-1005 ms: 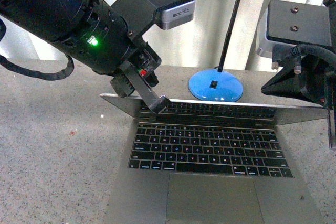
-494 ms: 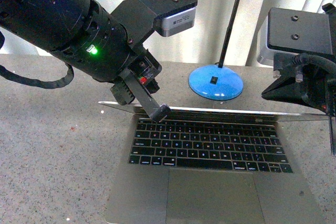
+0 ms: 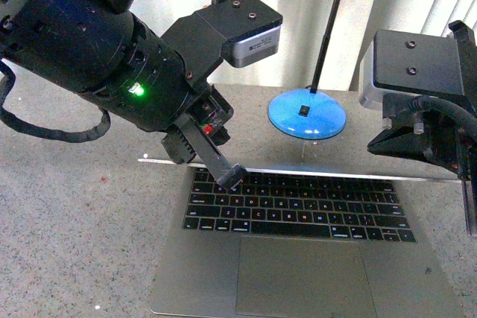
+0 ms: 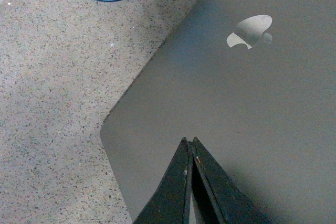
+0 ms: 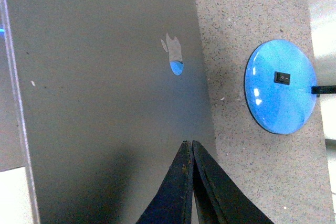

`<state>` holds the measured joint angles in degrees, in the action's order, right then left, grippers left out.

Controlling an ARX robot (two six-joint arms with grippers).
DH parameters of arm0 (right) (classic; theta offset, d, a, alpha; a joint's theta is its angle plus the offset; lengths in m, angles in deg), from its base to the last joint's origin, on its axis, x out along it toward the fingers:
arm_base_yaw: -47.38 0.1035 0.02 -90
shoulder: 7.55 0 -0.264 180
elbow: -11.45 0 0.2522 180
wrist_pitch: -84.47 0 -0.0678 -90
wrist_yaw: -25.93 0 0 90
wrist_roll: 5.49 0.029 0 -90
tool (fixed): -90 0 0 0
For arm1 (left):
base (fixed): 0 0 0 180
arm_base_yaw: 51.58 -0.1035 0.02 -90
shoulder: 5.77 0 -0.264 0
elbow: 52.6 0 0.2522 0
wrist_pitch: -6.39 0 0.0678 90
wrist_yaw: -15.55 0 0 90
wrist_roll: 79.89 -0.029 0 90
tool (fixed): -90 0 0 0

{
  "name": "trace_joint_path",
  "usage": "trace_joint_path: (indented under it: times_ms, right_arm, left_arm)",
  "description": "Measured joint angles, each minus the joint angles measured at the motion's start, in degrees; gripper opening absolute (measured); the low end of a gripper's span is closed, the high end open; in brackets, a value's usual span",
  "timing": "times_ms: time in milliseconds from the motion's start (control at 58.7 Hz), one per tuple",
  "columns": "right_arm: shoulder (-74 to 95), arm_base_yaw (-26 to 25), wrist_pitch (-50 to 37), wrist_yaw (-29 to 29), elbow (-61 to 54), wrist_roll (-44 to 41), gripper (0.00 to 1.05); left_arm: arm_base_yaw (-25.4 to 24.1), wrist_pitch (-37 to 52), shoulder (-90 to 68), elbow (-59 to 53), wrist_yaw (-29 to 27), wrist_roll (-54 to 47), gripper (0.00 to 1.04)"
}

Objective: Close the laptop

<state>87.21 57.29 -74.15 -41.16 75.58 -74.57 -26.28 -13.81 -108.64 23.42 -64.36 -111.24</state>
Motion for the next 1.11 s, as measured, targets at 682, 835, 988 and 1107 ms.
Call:
trace_joint_path:
  times_ms: [682,835,988,1107]
  right_arm:
    - [3.1,0.4,-0.9,0.0,-2.0,-1.2,0.03]
    - [3.9,0.7,-1.6,0.0,-2.3,-1.4,0.03]
    - [4.7,0.9,-2.4,0.0,-2.5,-1.4,0.03]
    - [5.5,1.1,-3.2,-0.1,-2.9,-1.3,0.03]
  left_arm:
    - [0.0,3.1,-2.4,-3.1,1.4,1.0,0.04]
    - [0.0,3.9,-3.1,-4.0,1.8,1.3,0.04]
    - [-0.1,4.8,-3.6,-4.4,2.1,1.7,0.04]
    - [-0.1,5.6,-4.1,-4.8,2.4,1.9,0.04]
